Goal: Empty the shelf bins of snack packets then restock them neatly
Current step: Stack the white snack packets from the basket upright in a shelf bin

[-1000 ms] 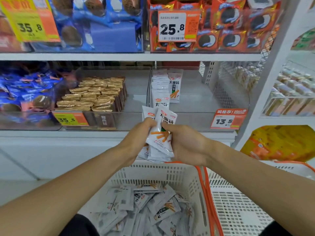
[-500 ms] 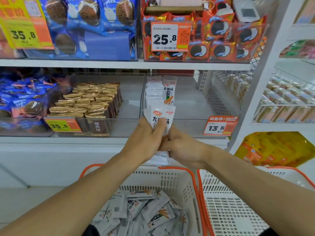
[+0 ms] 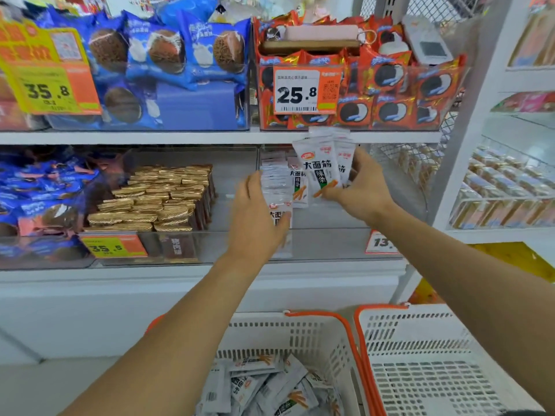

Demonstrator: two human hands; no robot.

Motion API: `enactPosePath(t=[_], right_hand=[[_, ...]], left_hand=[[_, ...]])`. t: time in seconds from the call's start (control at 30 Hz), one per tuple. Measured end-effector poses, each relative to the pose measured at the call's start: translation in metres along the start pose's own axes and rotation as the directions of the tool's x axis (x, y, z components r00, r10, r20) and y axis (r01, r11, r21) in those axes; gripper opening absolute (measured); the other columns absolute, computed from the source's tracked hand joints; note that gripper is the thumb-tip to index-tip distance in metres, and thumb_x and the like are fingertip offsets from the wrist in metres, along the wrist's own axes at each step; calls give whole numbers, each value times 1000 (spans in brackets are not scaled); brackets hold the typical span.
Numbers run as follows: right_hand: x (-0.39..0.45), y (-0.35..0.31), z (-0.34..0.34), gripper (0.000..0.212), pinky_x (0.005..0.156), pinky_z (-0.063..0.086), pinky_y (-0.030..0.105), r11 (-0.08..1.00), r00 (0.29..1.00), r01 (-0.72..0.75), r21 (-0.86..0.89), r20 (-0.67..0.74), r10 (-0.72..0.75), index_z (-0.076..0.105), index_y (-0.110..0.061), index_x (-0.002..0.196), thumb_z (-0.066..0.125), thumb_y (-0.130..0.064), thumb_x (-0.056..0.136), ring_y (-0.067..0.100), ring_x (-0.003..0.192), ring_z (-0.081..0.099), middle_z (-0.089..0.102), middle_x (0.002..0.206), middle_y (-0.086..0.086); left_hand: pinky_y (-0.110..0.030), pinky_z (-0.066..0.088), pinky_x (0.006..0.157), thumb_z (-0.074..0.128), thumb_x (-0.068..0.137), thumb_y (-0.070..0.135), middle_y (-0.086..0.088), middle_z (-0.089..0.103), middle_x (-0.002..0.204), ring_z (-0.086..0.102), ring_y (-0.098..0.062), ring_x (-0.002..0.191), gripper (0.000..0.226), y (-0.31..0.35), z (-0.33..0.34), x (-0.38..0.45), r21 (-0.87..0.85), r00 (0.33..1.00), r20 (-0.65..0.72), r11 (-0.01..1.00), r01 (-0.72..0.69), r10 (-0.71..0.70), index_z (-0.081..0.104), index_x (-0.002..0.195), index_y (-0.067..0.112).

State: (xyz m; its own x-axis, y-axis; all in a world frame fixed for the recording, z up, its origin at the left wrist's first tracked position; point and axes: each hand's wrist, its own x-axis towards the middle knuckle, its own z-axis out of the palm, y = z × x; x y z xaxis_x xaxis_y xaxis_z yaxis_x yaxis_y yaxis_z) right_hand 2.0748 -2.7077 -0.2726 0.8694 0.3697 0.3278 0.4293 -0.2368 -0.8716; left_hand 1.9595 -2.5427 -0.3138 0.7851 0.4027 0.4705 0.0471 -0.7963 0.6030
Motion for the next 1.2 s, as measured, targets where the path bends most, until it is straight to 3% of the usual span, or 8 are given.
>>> enactPosePath(t=[0.1,0.3,0.47,0.57,0.7,0.8,1.1,1.2], right_hand=[[38,14,13,67,73,60,35,987,991,-116,-111,61,123,53,-14,121,84,12,67,20,95,67,67,108,1],[98,56,44,42,79,61,50,934,931,-334,-129,108,348,64,-5,96,76,22,66,32,87,70,73,104,17],[111,94,84,21,59,50,24,882,871,-449,-143,152,467,65,-4,85,72,15,79,19,80,64,68,81,3],[115,110,88,16,64,48,25,858,852,-478,-186,138,505,65,-6,84,78,3,81,16,77,60,67,81,1],[118,118,82,46,87,60,38,872,880,-448,-198,77,469,66,-1,111,87,4,69,21,95,70,74,102,9],[110,110,86,46,87,59,38,892,880,-404,-204,178,439,58,-7,107,77,15,72,23,94,68,71,106,11],[115,110,92,59,82,48,29,887,919,-333,-319,99,380,43,-9,124,81,-8,79,17,94,58,59,106,1],[118,114,95,87,96,52,36,889,923,-273,-368,162,350,38,-6,139,82,-28,66,23,110,60,59,124,6]], left_hand=[[-37,40,104,80,83,34,-9,19,163,34,-28,142,106,-26,23,0,43,987,148,997,56,-62,8,158,9],[-38,46,101,78,81,48,4,20,166,45,-25,137,110,-56,41,-1,56,995,93,998,39,-44,6,160,22],[-34,45,99,77,80,52,7,25,163,44,-18,137,108,-62,43,0,66,998,57,998,12,-15,10,160,24],[-32,46,97,76,78,55,7,29,161,46,-17,136,108,-62,43,0,97,999,34,995,-15,12,13,160,24],[-30,43,100,74,80,56,8,25,163,42,-15,139,107,-59,41,-2,117,1000,27,993,-14,10,10,160,24],[-32,43,101,75,80,54,7,25,163,42,-17,139,107,-57,41,-3,104,1000,21,994,-14,12,11,160,22],[-33,40,106,76,79,52,7,25,164,38,-17,142,108,-55,42,-4,110,1000,11,994,-4,3,12,160,21],[-34,41,106,77,78,51,6,27,163,39,-18,141,108,-56,43,-4,110,1000,8,994,0,-1,13,160,21]])
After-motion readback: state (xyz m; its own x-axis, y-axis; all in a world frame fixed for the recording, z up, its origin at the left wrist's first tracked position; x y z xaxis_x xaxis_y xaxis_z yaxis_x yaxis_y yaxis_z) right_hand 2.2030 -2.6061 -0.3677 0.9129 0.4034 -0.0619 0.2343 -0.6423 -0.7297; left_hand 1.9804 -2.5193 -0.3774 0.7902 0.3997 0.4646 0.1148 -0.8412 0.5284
